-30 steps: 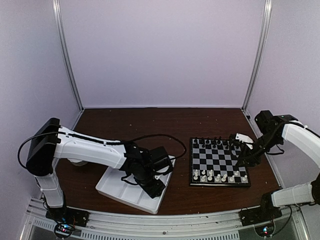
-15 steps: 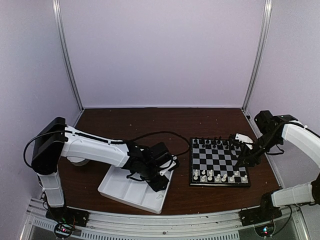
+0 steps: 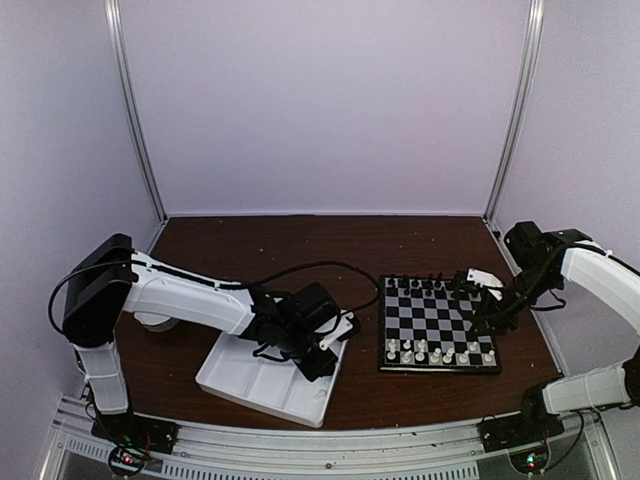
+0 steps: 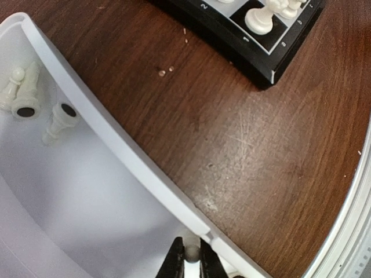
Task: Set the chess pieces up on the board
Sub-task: Pick up the pawn from the storage box, then place the pawn in the storage box.
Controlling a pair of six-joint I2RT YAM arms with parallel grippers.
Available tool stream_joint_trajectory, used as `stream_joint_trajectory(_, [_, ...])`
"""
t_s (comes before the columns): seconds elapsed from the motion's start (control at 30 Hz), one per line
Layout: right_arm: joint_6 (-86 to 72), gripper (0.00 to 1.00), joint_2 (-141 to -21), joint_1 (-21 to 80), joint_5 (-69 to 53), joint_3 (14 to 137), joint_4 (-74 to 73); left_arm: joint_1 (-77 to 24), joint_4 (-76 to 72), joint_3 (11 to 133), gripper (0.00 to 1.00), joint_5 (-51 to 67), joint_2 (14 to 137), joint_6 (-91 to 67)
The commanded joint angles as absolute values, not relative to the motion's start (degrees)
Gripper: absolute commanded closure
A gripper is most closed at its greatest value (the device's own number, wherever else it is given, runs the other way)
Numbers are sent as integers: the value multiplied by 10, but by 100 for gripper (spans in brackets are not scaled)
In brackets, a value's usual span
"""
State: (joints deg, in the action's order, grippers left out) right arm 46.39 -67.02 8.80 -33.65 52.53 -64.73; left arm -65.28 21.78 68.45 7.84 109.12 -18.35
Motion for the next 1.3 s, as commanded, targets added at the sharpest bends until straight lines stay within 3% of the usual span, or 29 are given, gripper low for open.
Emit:
stream_joint_trajectory(0.0, [453, 59, -678, 100, -336, 533, -643, -647, 178, 664, 92, 98, 1074, -179])
stream_joint_trajectory(0.5, [417, 59, -699, 162, -328, 550, -607, -632, 166, 611, 100, 52, 986, -181])
stream_joint_trajectory(0.83, [392, 59, -756, 265, -311, 587, -565, -628, 170, 645, 100, 23, 1034, -184])
stream_joint_trajectory(1.27, [397, 60, -800, 324, -298, 623, -558, -627, 190, 670, 89, 25, 1067, -187])
